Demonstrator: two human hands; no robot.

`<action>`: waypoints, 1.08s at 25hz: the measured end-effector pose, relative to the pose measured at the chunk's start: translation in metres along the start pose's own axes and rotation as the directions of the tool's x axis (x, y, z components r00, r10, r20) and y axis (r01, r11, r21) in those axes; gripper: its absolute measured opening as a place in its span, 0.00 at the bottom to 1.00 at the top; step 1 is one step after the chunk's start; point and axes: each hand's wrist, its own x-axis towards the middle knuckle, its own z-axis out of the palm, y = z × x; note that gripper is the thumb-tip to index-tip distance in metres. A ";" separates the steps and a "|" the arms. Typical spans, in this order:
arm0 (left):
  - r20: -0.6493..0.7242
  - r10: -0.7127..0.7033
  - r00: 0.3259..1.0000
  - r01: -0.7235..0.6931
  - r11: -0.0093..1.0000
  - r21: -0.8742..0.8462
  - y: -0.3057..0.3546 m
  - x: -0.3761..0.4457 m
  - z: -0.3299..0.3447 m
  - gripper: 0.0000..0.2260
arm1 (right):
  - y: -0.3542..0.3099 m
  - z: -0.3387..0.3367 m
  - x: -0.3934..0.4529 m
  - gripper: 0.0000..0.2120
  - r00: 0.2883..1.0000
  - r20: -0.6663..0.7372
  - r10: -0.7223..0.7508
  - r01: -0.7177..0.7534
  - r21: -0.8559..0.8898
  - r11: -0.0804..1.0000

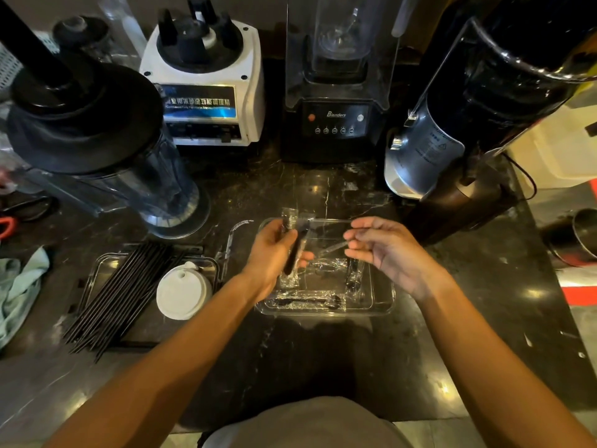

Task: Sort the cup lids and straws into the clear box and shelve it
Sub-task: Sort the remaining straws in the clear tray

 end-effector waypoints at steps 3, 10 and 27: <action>0.011 -0.033 0.999 0.034 0.995 -0.097 0.003 -0.003 -0.001 0.09 | -0.002 -0.004 -0.006 0.10 0.998 0.006 -0.062 0.061 0.095 0.994; -0.011 -0.104 0.995 0.099 0.971 -0.217 -0.002 -0.001 0.004 0.07 | 0.005 -0.007 -0.008 0.13 0.982 -0.084 -0.169 0.181 0.170 0.969; 0.158 -0.151 0.976 0.206 0.878 -0.432 -0.004 0.002 0.016 0.25 | 0.050 0.038 -0.015 0.09 0.990 0.138 -0.026 0.040 -0.103 0.994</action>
